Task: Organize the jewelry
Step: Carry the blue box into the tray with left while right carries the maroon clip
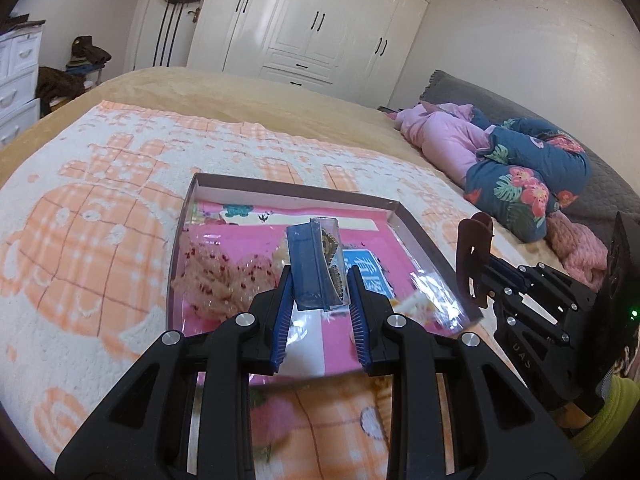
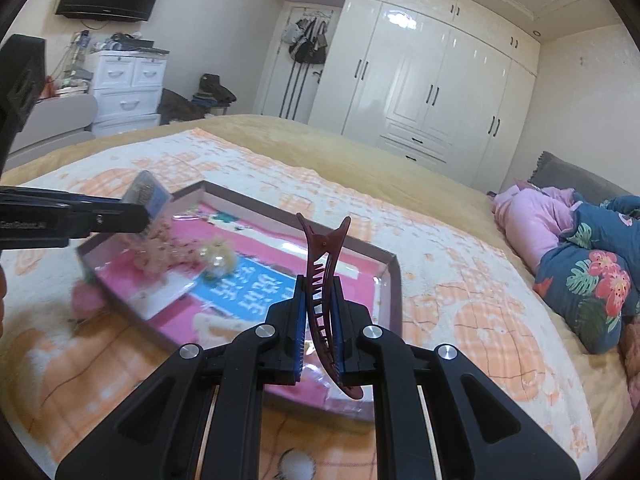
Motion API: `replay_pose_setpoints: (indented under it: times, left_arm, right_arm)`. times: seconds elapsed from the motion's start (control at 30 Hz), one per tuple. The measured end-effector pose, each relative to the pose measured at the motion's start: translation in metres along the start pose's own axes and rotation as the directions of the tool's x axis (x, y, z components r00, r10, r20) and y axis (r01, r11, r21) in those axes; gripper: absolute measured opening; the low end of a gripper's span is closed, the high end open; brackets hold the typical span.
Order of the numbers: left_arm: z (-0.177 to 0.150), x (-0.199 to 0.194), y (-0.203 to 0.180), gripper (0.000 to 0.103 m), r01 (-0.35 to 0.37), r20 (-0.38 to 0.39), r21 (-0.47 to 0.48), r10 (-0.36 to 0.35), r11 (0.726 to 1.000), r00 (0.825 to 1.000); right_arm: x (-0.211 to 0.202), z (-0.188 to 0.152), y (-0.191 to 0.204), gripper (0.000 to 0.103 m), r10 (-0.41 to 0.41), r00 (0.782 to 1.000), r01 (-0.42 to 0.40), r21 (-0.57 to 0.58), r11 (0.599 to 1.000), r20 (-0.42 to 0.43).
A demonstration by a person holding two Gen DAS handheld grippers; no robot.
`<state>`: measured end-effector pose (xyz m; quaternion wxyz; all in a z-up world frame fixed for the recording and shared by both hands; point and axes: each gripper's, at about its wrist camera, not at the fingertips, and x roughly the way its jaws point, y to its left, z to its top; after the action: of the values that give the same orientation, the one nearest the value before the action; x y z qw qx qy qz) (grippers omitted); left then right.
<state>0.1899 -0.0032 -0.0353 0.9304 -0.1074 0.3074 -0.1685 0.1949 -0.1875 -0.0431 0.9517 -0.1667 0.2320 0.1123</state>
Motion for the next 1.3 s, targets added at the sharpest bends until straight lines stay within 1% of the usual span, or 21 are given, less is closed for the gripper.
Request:
replay_pose_setpoints:
  times: [0.23,0.47,0.83,0.97,1.0,1.07,1.2,1.27,1.3]
  left_arm:
    - [0.009,0.025,-0.004,0.019,-0.005,-0.029,0.014,0.005,1.0,1.0]
    - [0.008,0.049,-0.007,0.019,-0.005,-0.069,0.021,0.007,1.0,0.998]
    - [0.002,0.067,-0.002,0.019,-0.011,-0.118,0.006,0.011,1.0,0.993]
    - [0.001,0.07,0.0,0.019,-0.011,-0.123,0.004,0.011,1.0,0.992]
    - [0.001,0.07,0.0,0.019,-0.011,-0.124,0.003,0.012,1.0,0.992]
    - [0.001,0.07,0.001,0.019,-0.012,-0.127,0.0,0.012,1.0,0.992]
    - [0.001,0.071,0.002,0.019,-0.013,-0.129,-0.003,0.013,1.0,0.992]
    - [0.001,0.07,0.002,0.019,-0.014,-0.128,-0.003,0.014,1.0,0.992]
    - [0.001,0.07,0.002,0.019,-0.014,-0.128,-0.003,0.014,1.0,0.992]
  right_arm:
    - [0.036,-0.008,-0.016,0.011,-0.013,0.996,0.016,0.029,0.999,-0.091]
    - [0.049,-0.012,-0.015,0.012,-0.005,0.993,0.01,0.039,0.999,-0.118]
    - [0.065,-0.011,-0.005,0.018,0.064,0.983,-0.059,0.031,0.998,-0.172]
    - [0.064,-0.011,-0.007,0.019,0.092,0.98,-0.08,0.071,0.994,-0.179]
    - [0.063,-0.012,-0.008,0.02,0.098,0.979,-0.084,0.083,0.993,-0.177]
    - [0.06,-0.013,-0.01,0.029,0.108,0.98,-0.091,0.104,0.99,-0.167]
    - [0.047,-0.012,-0.012,0.035,0.12,0.984,-0.104,0.122,0.987,-0.134]
    - [0.04,-0.012,-0.013,0.043,0.12,0.986,-0.105,0.131,0.986,-0.116]
    - [0.034,-0.012,-0.013,0.044,0.121,0.987,-0.106,0.139,0.985,-0.102]
